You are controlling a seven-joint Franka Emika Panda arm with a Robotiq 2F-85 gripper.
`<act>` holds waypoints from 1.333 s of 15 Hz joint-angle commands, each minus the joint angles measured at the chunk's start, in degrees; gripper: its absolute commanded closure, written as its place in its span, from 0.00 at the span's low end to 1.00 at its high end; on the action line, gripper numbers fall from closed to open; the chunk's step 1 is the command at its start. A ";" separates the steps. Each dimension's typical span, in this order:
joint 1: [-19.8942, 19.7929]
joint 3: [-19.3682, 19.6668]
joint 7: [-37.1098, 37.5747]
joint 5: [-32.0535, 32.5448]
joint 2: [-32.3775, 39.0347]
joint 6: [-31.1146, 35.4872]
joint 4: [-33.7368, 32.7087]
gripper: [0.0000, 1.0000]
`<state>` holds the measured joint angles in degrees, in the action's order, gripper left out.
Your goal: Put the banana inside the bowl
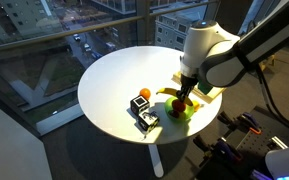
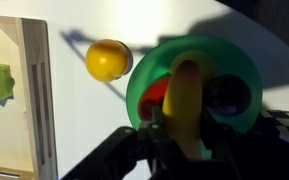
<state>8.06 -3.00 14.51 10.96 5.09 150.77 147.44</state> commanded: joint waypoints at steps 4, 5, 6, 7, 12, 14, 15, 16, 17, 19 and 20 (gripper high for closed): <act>-0.49 0.80 7.58 7.29 -3.56 3.99 4.07 0.87; -0.56 0.92 8.39 8.16 -3.56 4.53 4.32 0.87; -0.60 1.07 9.35 9.06 -3.58 4.93 4.52 0.87; -0.64 1.19 10.16 9.87 -3.62 5.15 4.69 0.87; -0.84 1.64 13.33 12.83 -4.03 6.18 5.45 0.87; -0.78 1.65 14.57 13.92 -4.31 6.48 5.86 0.87; -0.71 1.59 15.40 14.60 -4.37 6.64 6.06 0.87; -0.61 1.52 16.39 15.48 -4.39 6.79 6.23 0.87; -0.56 1.47 17.19 16.34 -4.35 6.82 6.27 0.87; 0.00 1.76 18.88 17.94 -3.94 6.94 6.24 0.87; 0.04 1.72 19.51 18.63 -3.79 7.00 6.24 0.87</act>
<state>7.83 -1.49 30.94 26.77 2.77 156.56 152.20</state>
